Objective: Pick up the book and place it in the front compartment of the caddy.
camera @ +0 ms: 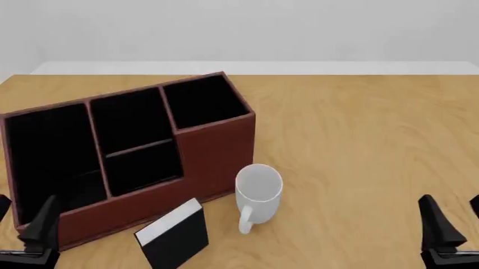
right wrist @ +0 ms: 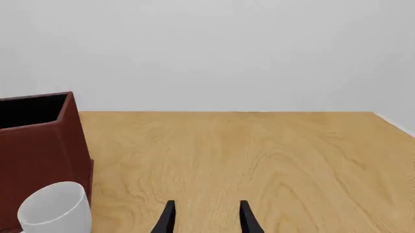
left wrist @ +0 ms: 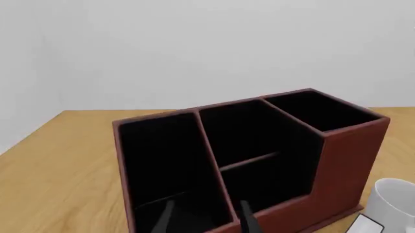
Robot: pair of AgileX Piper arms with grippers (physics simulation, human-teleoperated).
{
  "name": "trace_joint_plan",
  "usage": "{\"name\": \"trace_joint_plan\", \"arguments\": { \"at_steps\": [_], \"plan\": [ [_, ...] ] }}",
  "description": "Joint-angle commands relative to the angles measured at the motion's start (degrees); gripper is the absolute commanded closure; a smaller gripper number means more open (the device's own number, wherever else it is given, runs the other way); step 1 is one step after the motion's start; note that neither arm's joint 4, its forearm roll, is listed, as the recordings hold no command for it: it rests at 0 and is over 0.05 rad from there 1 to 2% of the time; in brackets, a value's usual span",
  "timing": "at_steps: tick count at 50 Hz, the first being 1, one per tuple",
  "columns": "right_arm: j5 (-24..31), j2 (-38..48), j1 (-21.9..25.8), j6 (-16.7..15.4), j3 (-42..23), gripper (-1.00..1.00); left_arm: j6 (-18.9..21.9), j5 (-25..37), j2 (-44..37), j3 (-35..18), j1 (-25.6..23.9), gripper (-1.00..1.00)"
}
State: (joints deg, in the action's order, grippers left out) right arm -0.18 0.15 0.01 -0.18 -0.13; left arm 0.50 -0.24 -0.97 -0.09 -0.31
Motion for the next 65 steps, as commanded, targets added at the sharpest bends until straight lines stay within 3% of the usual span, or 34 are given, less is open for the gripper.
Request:
{"name": "trace_joint_plan", "arguments": {
  "at_steps": [1,8,11,14,17,20,21,28,32,34,37,46,48,49,52,55,65],
  "plan": [
    [-0.5,0.8,0.0,0.2,0.0,-1.00,-0.1,-2.1,-1.7,0.0,-0.6,-1.00],
    [-0.1,0.2,0.0,-0.1,-0.2,-1.00,0.6,-3.5,-2.2,-0.5,-2.2,-1.00],
    [-0.2,0.3,0.0,-0.1,-0.1,-1.00,-0.3,-2.3,-2.7,-3.2,-3.4,-1.00],
    [-0.1,0.3,0.0,-0.1,-0.1,-1.00,1.5,-0.6,-4.1,-7.7,-5.9,-1.00],
    [-0.1,0.2,0.0,-0.1,-0.2,-1.00,0.1,4.0,-3.2,-13.7,-10.2,-1.00],
    [-0.2,0.3,0.0,-0.1,-0.1,-1.00,-0.2,6.0,-8.9,-19.6,-11.4,-1.00],
    [-0.1,0.2,0.0,-0.1,-0.2,-1.00,0.9,7.8,-9.9,-23.0,-12.6,-1.00],
    [-0.1,0.2,0.0,-0.1,-0.2,-1.00,5.5,11.4,-20.5,-33.3,-16.4,-1.00],
    [-0.1,0.2,0.0,-0.1,-0.2,-1.00,4.3,15.1,-26.0,-38.6,-20.6,-1.00],
    [0.0,0.2,0.0,-0.1,-0.3,-1.00,6.4,17.1,-28.7,-40.6,-23.1,-1.00],
    [-0.2,0.3,0.0,-0.1,-0.2,-1.00,4.6,20.3,-33.6,-43.8,-24.9,-1.00],
    [0.0,0.2,0.0,-0.1,-0.3,-1.00,7.8,27.4,-43.9,-49.2,-31.6,-1.00],
    [-0.1,0.3,0.0,-0.1,-0.2,-1.00,7.2,28.1,-46.4,-49.8,-30.5,-1.00],
    [-0.3,0.3,0.0,-0.1,-0.1,-1.00,8.9,28.4,-46.9,-49.8,-31.5,-1.00],
    [-0.1,0.2,0.0,-0.1,-0.2,-1.00,8.6,30.1,-49.1,-50.0,-32.9,-1.00],
    [0.0,0.2,0.0,-0.1,-0.3,-1.00,10.7,28.5,-49.0,-46.2,-32.1,-1.00],
    [-0.1,0.2,0.0,-0.1,-0.2,-1.00,12.7,32.1,-49.5,-45.1,-32.4,-1.00]
  ]
}}
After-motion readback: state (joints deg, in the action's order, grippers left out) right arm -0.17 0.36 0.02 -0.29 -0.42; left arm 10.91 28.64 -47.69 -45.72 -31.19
